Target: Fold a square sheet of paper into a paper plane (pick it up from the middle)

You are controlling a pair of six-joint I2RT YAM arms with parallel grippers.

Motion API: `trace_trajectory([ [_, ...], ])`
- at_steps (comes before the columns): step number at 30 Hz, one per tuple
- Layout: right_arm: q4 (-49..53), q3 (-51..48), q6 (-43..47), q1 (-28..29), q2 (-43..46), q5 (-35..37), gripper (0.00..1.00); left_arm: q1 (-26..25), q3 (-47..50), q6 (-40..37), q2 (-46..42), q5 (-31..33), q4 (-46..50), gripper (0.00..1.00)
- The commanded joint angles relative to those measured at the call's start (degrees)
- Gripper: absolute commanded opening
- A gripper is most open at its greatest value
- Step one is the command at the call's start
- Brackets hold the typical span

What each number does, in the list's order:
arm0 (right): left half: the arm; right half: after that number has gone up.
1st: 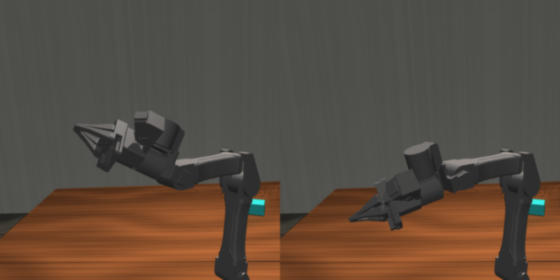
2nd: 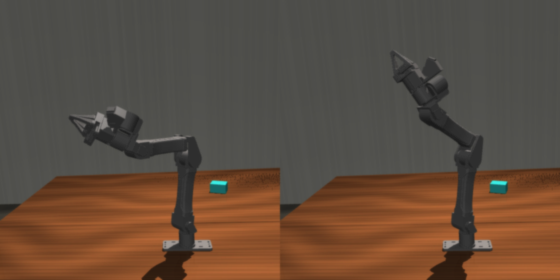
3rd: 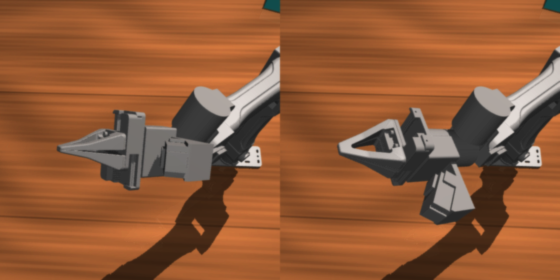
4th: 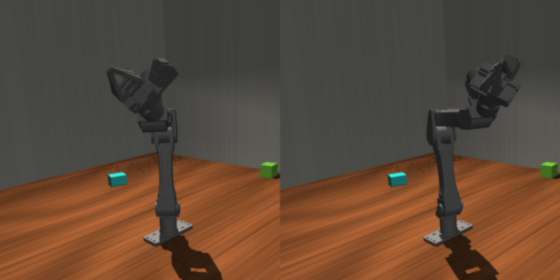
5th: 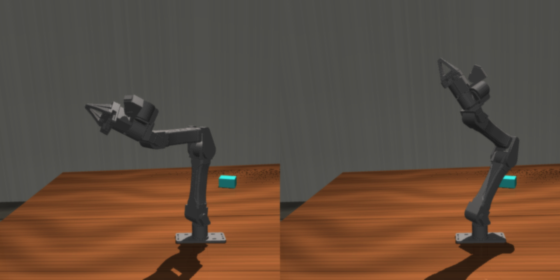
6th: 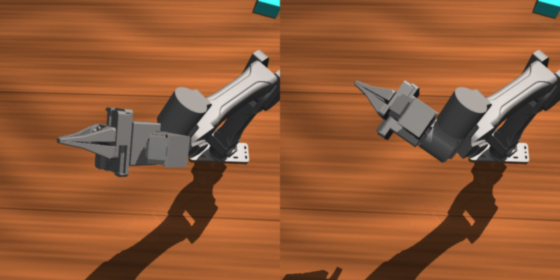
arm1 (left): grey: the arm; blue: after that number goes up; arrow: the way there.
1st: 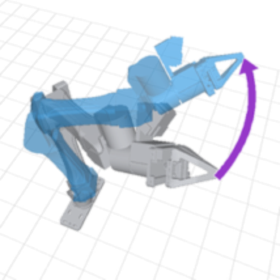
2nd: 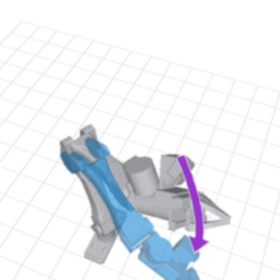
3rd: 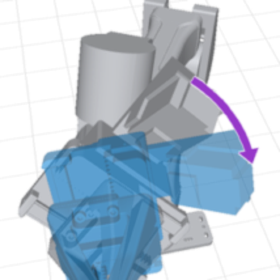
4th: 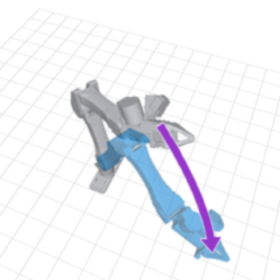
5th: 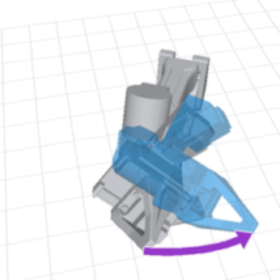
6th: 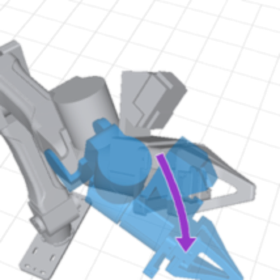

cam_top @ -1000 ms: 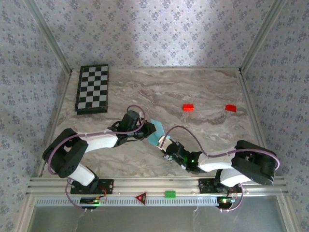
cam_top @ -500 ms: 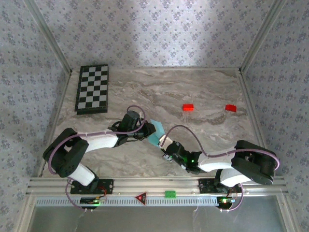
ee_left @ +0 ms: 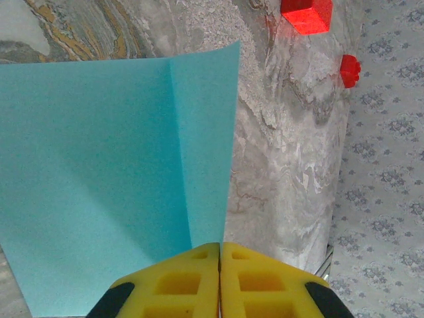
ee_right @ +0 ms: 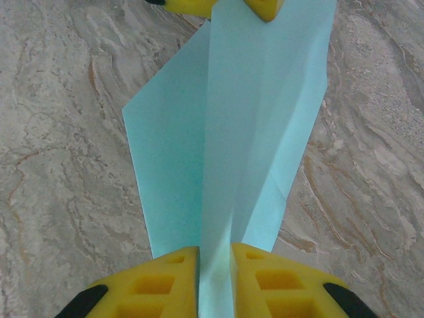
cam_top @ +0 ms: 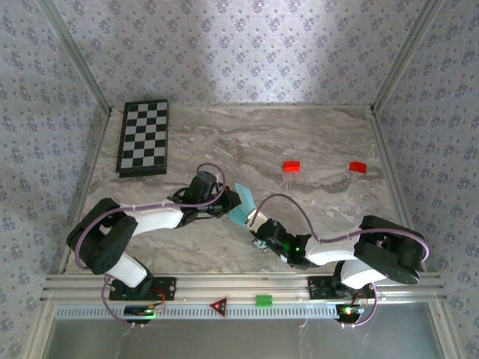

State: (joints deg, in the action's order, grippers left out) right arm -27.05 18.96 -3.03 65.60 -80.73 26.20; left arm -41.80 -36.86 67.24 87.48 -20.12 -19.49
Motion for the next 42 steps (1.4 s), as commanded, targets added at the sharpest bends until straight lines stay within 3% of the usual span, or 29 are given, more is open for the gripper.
trace_trajectory([
  [1, -1.23, -0.68, -1.19, -0.28, 0.45, 0.63, 0.19, -0.43, -1.52, 0.48, 0.44, -0.14, 0.1, 0.09],
  [7, -0.97, -0.98, -1.98, -0.59, 0.45, -0.8, 0.12, -0.45, -1.51, 0.52, 0.4, -0.09, 0.08, 0.09],
  [12, -0.98, -1.12, -2.34, -0.84, 0.33, -0.43, 0.17, -0.46, -1.38, 0.53, 0.24, -0.07, 0.01, 0.09],
  [27, -0.11, -0.64, -3.13, -1.27, -0.29, 0.67, 0.17, -0.43, -1.6, 0.54, 0.34, -0.33, -0.18, 0.09],
  [33, -0.01, -0.35, -3.86, -1.62, -0.48, -0.61, 0.09, -0.39, -1.6, 0.64, 0.42, -0.27, -0.2, 0.09],
  [39, 0.14, 0.08, -5.23, -2.46, -0.65, -2.56, 0.02, -0.39, -1.63, 0.71, 0.2, -0.03, -0.11, 0.15],
  [42, 0.44, 0.4, -5.92, -2.98, -0.66, -3.82, 0.01, -0.34, -1.64, 0.68, -0.22, 0.33, 0.39, 0.23],
])
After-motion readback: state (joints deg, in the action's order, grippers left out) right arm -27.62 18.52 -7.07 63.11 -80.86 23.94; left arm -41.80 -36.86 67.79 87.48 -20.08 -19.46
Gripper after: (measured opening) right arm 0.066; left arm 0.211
